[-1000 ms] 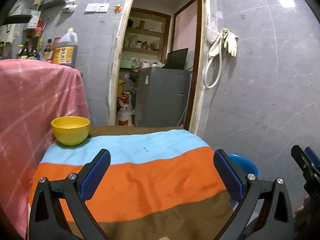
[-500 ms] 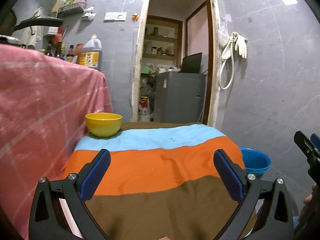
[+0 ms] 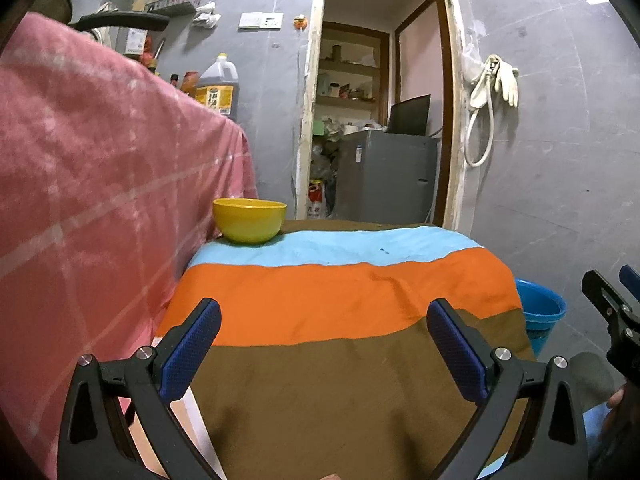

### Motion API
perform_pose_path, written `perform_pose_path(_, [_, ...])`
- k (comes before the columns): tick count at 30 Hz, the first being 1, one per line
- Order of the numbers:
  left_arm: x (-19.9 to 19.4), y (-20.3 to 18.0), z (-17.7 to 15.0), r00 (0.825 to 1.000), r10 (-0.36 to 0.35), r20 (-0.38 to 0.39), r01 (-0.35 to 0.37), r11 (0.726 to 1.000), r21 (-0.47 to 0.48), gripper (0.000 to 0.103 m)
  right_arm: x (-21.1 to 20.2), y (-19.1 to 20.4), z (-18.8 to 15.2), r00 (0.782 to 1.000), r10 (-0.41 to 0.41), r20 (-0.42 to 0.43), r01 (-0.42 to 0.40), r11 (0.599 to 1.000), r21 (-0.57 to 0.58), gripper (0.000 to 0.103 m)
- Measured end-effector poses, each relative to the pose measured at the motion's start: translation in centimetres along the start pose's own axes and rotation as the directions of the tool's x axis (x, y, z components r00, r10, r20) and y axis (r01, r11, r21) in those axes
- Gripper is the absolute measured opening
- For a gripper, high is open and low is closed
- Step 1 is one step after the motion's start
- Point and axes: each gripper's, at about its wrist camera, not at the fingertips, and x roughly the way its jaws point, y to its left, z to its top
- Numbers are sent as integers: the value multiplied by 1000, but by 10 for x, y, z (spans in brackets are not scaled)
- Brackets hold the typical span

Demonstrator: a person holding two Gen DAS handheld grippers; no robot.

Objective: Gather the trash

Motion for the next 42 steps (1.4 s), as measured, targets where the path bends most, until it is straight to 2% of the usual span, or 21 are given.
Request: perform_pose_path(42, [1,5,-9,1000,0,-8,0,1000,-5,101,4,4,-7,1000,7,-27,-7,1000,0,103])
